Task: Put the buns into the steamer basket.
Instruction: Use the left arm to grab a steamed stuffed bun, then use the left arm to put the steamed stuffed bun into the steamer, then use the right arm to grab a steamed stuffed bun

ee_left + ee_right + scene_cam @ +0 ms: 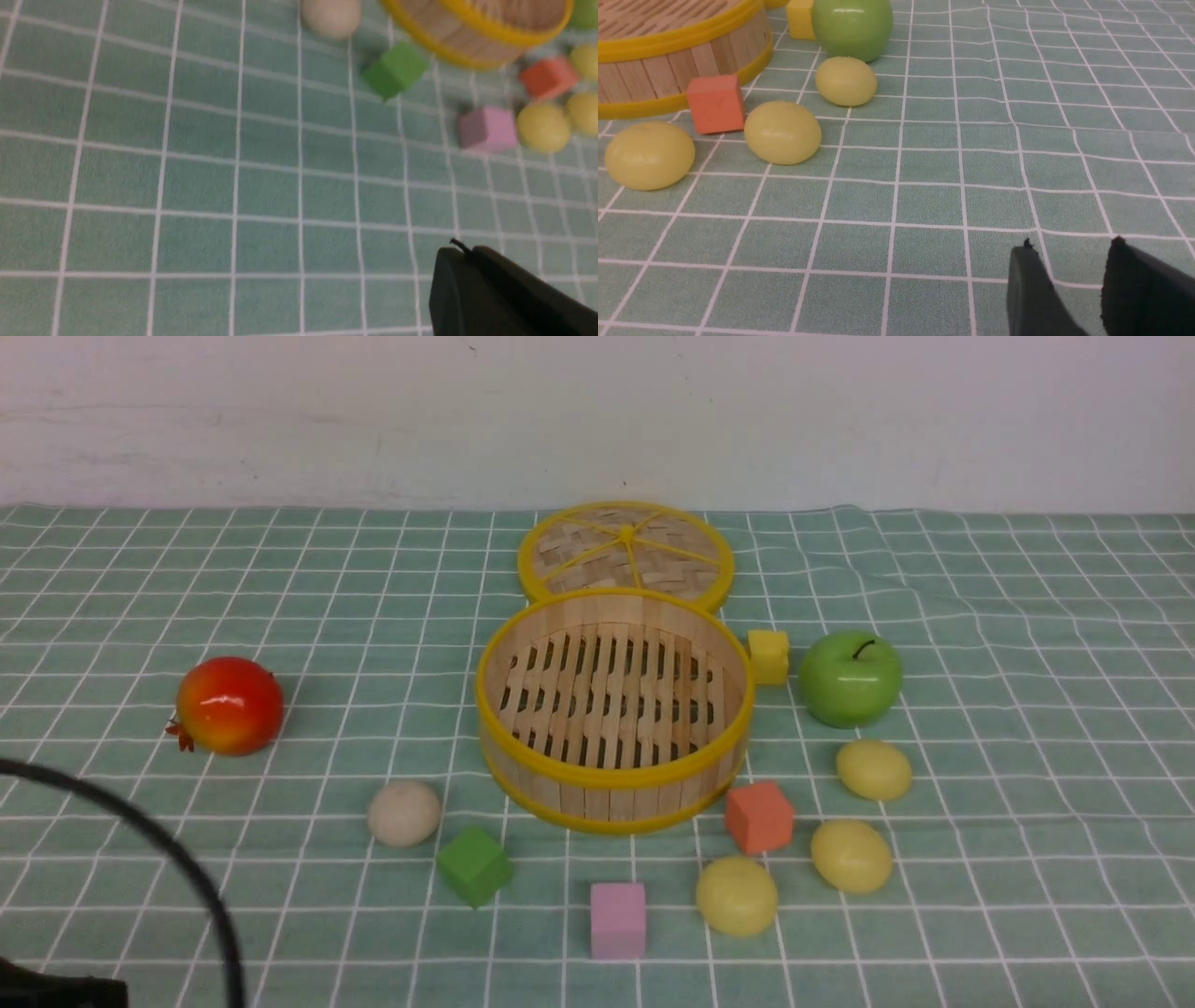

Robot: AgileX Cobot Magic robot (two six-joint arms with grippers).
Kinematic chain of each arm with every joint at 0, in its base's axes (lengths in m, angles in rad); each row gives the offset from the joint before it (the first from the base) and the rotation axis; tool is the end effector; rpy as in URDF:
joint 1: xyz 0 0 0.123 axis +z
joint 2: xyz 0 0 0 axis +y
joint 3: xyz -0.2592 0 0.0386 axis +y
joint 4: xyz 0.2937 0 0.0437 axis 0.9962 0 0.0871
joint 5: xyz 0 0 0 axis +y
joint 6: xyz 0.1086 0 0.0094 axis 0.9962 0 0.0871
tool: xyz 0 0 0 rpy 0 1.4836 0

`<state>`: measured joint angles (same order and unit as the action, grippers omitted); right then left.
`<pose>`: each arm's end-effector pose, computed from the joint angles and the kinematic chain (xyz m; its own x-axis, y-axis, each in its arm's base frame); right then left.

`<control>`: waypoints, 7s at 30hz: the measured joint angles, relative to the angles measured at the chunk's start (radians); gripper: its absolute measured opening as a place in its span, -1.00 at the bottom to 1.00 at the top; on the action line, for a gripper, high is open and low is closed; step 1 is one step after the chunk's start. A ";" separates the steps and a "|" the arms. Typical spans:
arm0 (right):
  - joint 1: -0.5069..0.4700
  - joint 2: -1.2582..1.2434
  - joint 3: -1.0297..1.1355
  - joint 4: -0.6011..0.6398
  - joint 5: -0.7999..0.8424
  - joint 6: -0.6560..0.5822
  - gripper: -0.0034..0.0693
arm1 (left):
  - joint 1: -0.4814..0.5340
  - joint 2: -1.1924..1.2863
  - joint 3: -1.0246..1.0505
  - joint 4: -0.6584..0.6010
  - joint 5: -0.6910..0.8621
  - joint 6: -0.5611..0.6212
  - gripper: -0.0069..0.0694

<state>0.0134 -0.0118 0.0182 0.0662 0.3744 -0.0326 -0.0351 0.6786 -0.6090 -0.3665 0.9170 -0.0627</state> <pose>0.1386 0.0045 0.1688 -0.2896 0.0251 -0.9568 -0.0282 0.9990 0.0348 0.1849 -0.0375 0.2593 -0.7917 -0.2484 -0.5581 -0.0106 0.9190 -0.3940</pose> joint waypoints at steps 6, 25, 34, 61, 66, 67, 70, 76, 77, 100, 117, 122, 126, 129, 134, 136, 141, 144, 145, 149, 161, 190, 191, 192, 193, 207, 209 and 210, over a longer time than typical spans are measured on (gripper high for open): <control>0.000 0.000 0.000 0.000 0.000 0.000 -0.25 | -0.039 0.349 -0.125 -0.003 0.014 0.153 -0.83; 0.000 0.000 0.000 -0.001 0.000 0.000 -0.25 | -0.279 1.077 -0.783 0.306 0.101 0.004 -0.82; 0.000 0.000 0.000 -0.001 0.000 0.000 -0.25 | -0.249 1.246 -0.908 0.304 0.115 0.020 -0.38; 0.000 0.000 0.000 -0.001 0.000 0.000 -0.25 | -0.249 1.338 -0.911 0.325 0.036 0.020 -0.19; 0.000 0.000 0.000 -0.001 0.000 0.000 -0.25 | -0.249 1.338 -0.912 0.331 0.038 0.020 -0.20; 0.000 0.000 0.000 -0.001 0.000 0.000 -0.25 | -0.249 1.338 -0.912 0.332 0.040 0.020 -0.22; 0.000 0.000 0.000 -0.001 0.000 0.000 -0.25 | -0.249 1.338 -0.912 0.334 0.042 0.020 -0.38; 0.000 0.000 0.000 -0.001 0.000 0.000 -0.25 | -0.249 1.338 -0.913 0.342 0.047 0.020 -0.85; 0.000 0.000 0.000 -0.001 0.000 0.000 -0.25 | -0.249 1.335 -0.914 0.345 0.050 0.020 -0.85; 0.000 0.000 0.000 -0.001 0.000 0.000 -0.25 | -0.412 1.431 -1.336 0.367 -0.025 0.023 -0.84; 0.000 0.000 0.000 -0.001 0.000 0.000 -0.25 | -0.412 1.397 -1.466 0.397 0.150 -0.084 0.33; 0.000 0.000 0.000 -0.001 0.000 0.000 -0.25 | -0.440 1.202 -1.454 0.417 0.287 -0.089 -0.17; 0.000 0.000 0.000 -0.001 0.000 0.000 -0.25 | -0.476 0.956 -1.278 0.412 0.320 -0.083 -0.85; 0.000 0.000 0.000 -0.001 0.000 0.000 -0.25 | -0.479 0.808 -1.090 0.397 0.274 -0.083 -0.86; 0.000 0.000 0.000 -0.001 0.000 0.000 -0.25 | -0.479 0.515 -0.685 0.341 0.014 -0.083 -0.86; 0.000 0.000 0.000 -0.001 0.000 0.000 -0.25 | -0.479 0.401 -0.485 0.298 -0.135 -0.078 -0.86; 0.000 0.000 0.000 -0.001 0.000 0.000 -0.25 | -0.479 0.188 -0.107 0.190 -0.457 -0.044 -0.86; 0.000 0.000 0.000 -0.001 0.000 0.000 -0.25 | -0.479 0.078 0.083 0.107 -0.625 -0.029 -0.86; 0.000 0.000 0.000 -0.001 0.000 0.000 -0.25 | -0.479 0.046 0.129 0.094 -0.669 -0.025 -0.86; 0.000 0.000 0.000 -0.005 0.000 0.000 -0.25 | -0.479 -0.059 0.247 0.083 -0.820 0.032 -0.86; 0.000 0.000 0.007 0.353 -0.274 0.173 -0.25 | -0.479 -0.144 0.282 0.075 -0.902 0.100 -0.86; 0.351 1.477 -1.036 0.239 0.534 -0.078 -0.32 | -0.479 -0.142 0.284 0.068 -0.901 0.102 -0.85; 0.418 1.553 -1.114 0.204 0.533 -0.059 -0.32 | -0.479 -0.142 0.284 0.068 -0.901 0.102 -0.85; 0.439 1.590 -1.141 0.191 0.534 -0.049 -0.31 | -0.479 -0.142 0.284 0.068 -0.900 0.102 -0.85; 0.470 1.624 -1.184 0.167 0.535 -0.041 -0.30 | -0.479 -0.142 0.284 0.068 -0.900 0.102 -0.85; 0.586 1.868 -1.397 0.027 0.553 0.071 -0.13 | -0.479 -0.142 0.284 0.068 -0.898 0.102 -0.84; 0.586 1.878 -1.397 0.021 0.539 0.076 -0.13 | -0.479 -0.142 0.284 0.068 -0.898 0.102 -0.84; 0.586 1.885 -1.398 0.016 0.526 0.077 -0.13 | -0.479 -0.142 0.284 0.068 -0.898 0.102 -0.84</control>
<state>0.5999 1.8736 -1.3797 0.0823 0.9001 0.0445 -0.5143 0.5362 -0.3247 -0.2982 0.0186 0.0393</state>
